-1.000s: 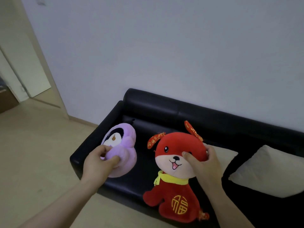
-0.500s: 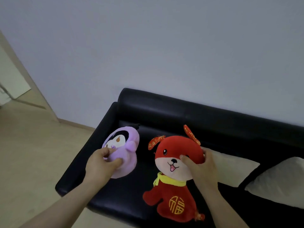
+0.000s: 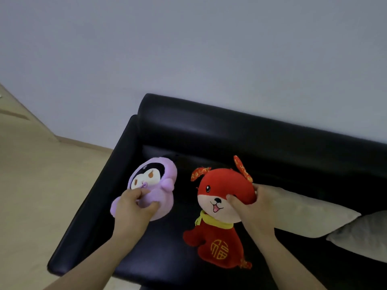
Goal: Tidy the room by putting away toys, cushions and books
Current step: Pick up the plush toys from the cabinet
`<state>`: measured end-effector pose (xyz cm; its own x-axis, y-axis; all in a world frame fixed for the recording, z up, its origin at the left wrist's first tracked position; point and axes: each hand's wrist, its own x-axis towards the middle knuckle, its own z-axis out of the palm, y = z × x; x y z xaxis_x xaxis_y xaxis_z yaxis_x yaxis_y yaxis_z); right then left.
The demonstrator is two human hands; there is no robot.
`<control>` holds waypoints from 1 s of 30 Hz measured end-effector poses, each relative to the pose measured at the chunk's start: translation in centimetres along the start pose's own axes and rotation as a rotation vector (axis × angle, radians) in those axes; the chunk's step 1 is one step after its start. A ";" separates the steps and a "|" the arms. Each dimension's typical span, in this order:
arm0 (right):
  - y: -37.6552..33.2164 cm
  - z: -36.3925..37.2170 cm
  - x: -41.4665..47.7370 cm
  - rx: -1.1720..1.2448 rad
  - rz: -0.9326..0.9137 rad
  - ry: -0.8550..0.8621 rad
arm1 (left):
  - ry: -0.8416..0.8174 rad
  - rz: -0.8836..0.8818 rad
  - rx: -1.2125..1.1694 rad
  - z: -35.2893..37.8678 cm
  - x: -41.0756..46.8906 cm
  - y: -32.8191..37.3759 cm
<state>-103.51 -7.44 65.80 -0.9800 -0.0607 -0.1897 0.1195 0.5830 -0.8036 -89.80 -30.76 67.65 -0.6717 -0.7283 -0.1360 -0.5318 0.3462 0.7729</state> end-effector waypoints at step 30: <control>12.6 18.8 16.6 -0.172 0.044 -0.041 | -0.338 0.073 0.160 22.6 18.0 -22.9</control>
<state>-115.25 -16.33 41.97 -0.9667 -0.0625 -0.2481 0.1299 0.7156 -0.6863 -101.42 -38.39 33.51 -0.8287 -0.4716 -0.3014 -0.5321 0.4970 0.6855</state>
